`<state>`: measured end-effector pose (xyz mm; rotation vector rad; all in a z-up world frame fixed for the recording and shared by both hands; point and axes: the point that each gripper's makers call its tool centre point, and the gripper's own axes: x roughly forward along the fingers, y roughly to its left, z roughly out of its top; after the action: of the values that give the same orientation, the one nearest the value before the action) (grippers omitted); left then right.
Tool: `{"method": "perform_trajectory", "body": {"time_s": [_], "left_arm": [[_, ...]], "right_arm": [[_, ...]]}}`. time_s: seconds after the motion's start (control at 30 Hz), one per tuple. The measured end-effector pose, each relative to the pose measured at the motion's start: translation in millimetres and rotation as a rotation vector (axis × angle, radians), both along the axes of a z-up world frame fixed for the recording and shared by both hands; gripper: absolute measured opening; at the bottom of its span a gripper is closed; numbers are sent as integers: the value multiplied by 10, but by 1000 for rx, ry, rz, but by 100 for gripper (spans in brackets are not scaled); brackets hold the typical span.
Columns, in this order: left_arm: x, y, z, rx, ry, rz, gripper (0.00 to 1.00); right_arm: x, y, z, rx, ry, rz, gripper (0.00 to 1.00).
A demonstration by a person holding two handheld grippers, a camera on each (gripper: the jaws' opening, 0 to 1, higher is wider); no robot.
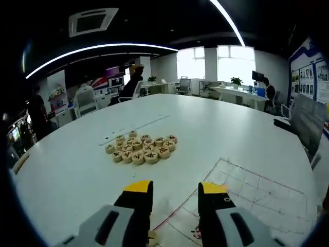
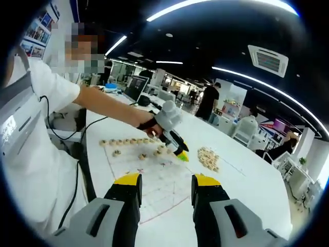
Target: Pick up the chess pieces one by one and place each piece onto its starting position on the chessboard, setting the pieces on their correct points until all the chess pieces are arranged in the starting layout
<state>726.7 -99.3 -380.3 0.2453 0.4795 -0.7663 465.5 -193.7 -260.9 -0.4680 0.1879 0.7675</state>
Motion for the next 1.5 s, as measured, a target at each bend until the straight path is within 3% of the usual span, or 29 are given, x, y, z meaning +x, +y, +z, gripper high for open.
{"method": "perform_trajectory", "body": {"time_s": [0.23, 0.3, 0.37, 0.47, 0.67, 0.77, 0.87, 1.07, 1.2, 1.27, 1.3, 1.5], "left_arm": [[286, -129, -249, 50, 27, 46, 32], [366, -163, -231, 29, 31, 68, 33], [457, -165, -221, 54, 13, 80, 32], [514, -231, -242, 9, 47, 102, 32], [645, -281, -247, -56, 59, 159, 32], [681, -273, -244, -52, 56, 163, 31], [693, -252, -242, -49, 54, 181, 20], [613, -188, -240, -32, 63, 174, 20], [460, -139, -161, -6, 43, 127, 20], [336, -114, -80, -18, 32, 107, 20], [268, -88, -22, 23, -15, 64, 20], [-222, 42, 225, -3, -41, -26, 20]], "right_arm": [[-12, -50, 20, 10, -5, -10, 39], [-9, -65, 32, 17, -7, -14, 39], [-3, -75, 31, 15, -8, -19, 39], [-11, -62, 42, 15, -11, -15, 40], [-32, -48, 60, 11, -19, -12, 40], [-29, -57, 58, 9, -20, -14, 40], [-28, -59, 60, 10, -21, -13, 40], [-26, -61, 57, 10, -22, -13, 40], [-32, -50, 54, 7, -22, -11, 40], [-32, -44, 53, 6, -23, -10, 40], [-30, -42, 51, 6, -22, -10, 40], [-40, 13, 45, -7, -22, 1, 40]]}}
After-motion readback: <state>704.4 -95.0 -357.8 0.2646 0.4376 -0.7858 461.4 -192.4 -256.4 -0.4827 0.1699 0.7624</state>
